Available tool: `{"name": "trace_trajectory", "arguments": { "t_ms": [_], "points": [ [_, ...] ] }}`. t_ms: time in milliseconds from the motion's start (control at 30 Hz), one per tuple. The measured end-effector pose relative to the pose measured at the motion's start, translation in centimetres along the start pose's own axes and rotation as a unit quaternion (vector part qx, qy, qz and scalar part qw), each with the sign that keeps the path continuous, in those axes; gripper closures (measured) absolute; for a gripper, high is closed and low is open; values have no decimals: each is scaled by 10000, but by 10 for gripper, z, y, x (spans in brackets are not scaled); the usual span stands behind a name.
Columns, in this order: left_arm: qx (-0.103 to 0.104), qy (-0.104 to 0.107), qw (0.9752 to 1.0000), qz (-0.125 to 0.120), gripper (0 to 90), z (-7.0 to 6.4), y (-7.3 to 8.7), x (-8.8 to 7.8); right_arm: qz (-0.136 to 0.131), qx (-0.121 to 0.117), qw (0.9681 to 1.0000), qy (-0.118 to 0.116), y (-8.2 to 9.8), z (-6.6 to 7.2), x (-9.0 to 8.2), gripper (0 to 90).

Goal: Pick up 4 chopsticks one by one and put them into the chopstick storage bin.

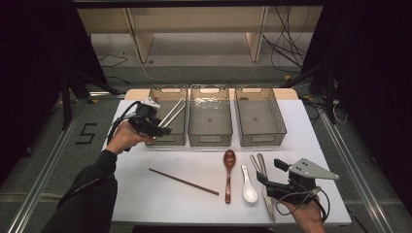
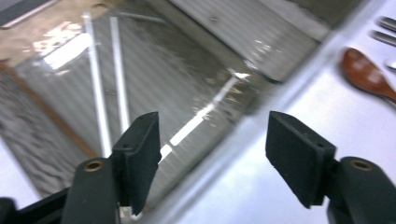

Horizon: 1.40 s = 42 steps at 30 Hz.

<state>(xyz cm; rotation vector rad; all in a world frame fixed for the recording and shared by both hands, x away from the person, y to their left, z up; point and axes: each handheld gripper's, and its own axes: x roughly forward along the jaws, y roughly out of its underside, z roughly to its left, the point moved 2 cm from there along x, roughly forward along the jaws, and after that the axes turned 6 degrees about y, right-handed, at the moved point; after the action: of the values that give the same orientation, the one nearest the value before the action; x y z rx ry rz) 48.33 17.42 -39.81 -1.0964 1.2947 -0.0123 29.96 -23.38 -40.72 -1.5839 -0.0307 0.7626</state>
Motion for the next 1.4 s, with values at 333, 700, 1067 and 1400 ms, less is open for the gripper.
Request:
{"name": "trace_trajectory", "arguments": {
  "t_ms": [333, 700, 1067, 1400],
  "points": [
    [669, 300, 9970, 232, 251, -38, 7, -1, -15, -15, 10000, 3, 0, 0, -1, 270],
    [1318, 720, 9850, 846, 217, -65, 17, 8, -14, -38, 10000, 6, 0, 0, -1, 270],
    [1736, 871, 9732, 1228, 206, -80, 26, 19, -9, -44, 10000, 12, 0, 0, -1, 270],
    [1918, 949, 9598, 1817, 276, -87, 38, 37, -4, -56, 10000, 12, 0, 0, -1, 270]
  ]
}}
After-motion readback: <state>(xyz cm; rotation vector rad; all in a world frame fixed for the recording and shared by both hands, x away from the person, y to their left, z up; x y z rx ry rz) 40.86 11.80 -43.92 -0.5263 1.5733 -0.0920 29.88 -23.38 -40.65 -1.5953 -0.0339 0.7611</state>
